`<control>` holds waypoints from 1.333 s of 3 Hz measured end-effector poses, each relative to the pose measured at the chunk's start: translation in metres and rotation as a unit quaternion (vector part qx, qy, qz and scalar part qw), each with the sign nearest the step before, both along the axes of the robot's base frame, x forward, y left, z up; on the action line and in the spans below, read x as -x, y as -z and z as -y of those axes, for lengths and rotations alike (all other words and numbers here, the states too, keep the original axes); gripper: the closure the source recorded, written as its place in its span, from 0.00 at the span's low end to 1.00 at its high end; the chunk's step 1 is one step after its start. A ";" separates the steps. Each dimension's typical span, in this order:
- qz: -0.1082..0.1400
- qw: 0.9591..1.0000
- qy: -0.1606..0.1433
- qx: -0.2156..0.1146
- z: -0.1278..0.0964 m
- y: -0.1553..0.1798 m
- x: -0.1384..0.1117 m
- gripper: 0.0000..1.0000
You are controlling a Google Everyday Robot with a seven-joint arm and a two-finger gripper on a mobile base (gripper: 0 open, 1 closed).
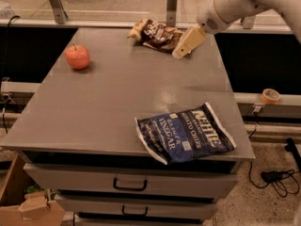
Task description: Move brown chip bag near blue chip bag
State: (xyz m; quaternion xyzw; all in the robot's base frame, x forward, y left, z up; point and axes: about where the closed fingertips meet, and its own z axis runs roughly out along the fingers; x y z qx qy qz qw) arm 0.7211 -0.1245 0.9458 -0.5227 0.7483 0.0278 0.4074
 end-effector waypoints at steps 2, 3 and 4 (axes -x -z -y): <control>-0.006 0.994 0.065 -0.091 -0.023 0.040 -0.088 0.00; -0.017 0.988 0.099 -0.118 -0.021 0.063 -0.120 0.00; -0.029 0.982 0.126 -0.138 -0.015 0.084 -0.138 0.26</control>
Offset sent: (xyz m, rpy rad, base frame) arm 0.1413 0.0291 -0.0625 0.3146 0.0324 -0.2319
